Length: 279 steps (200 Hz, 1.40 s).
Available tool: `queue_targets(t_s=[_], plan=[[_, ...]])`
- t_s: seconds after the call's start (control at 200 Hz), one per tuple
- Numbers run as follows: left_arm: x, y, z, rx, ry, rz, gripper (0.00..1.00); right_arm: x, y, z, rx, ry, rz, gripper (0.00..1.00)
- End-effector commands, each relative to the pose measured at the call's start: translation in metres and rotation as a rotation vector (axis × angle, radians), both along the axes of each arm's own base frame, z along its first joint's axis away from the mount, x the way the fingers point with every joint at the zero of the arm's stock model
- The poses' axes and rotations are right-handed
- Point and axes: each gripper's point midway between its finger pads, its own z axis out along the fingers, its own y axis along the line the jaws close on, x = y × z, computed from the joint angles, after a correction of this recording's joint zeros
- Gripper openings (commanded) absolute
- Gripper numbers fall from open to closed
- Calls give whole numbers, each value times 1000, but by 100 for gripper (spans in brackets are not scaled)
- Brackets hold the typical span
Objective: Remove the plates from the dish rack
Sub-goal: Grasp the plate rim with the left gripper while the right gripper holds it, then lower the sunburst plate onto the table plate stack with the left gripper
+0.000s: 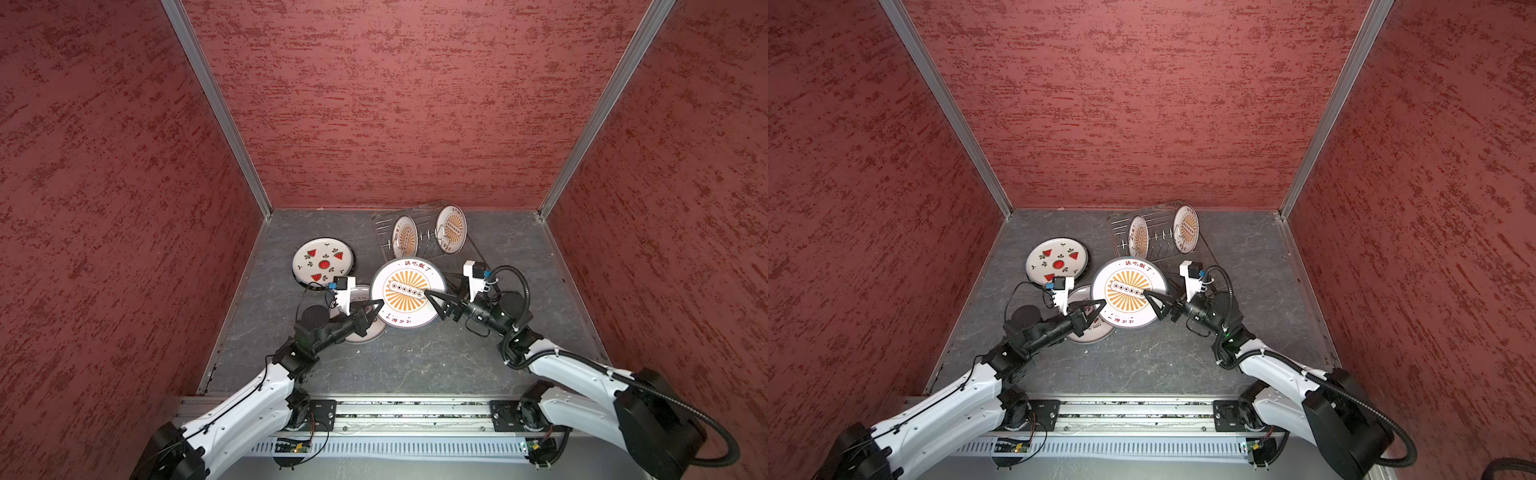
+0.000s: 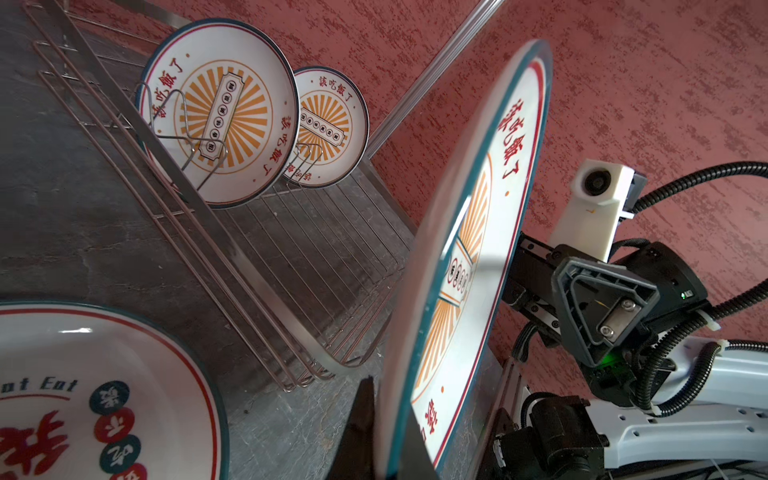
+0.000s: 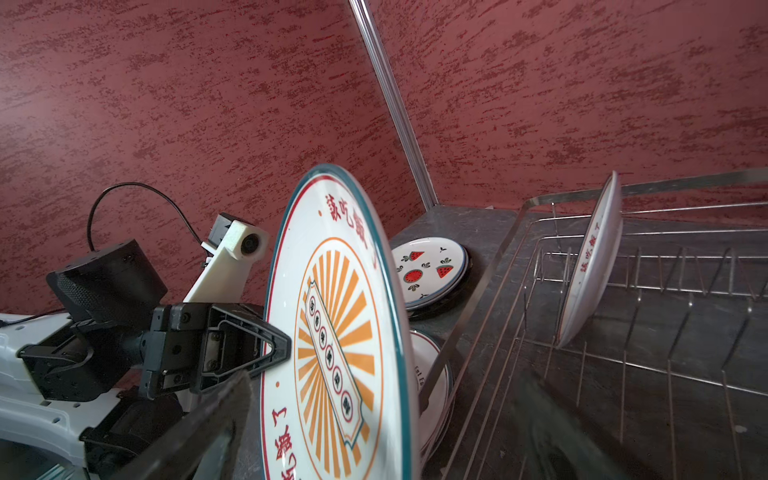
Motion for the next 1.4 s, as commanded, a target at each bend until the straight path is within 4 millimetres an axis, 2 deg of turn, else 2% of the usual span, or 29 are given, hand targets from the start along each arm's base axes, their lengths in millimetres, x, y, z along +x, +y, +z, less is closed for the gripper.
queue_targets(t_s=[0.0, 0.205, 0.416, 0.526, 0.706, 1.132, 1.303, 1.378, 1.393], plan=[[1, 11, 17, -73, -3, 32, 0, 1, 0, 15, 25, -37, -10, 99], [0, 34, 13, -125, 66, 93, 0, 3, 8, 14, 1, -46, -19, 99], [-3, 56, 0, -155, 162, 180, 0, 13, 32, 11, -106, -77, -82, 99], [-3, 65, -12, -171, 220, 227, 0, 16, 45, 12, -145, -92, -86, 99], [-4, 88, -44, -159, 402, 373, 0, 22, 66, 5, -211, -91, -77, 99], [-15, 115, -74, -192, 535, 513, 0, 21, 103, -5, -271, -71, -11, 99], [-14, 111, -84, -265, 630, 498, 0, 29, 110, -12, -301, -51, -30, 99], [-15, 115, -90, -268, 668, 525, 0, 29, 113, -8, -300, -55, -29, 99], [-15, 115, -91, -269, 675, 531, 0, 31, 116, -17, -317, -42, -25, 99]])
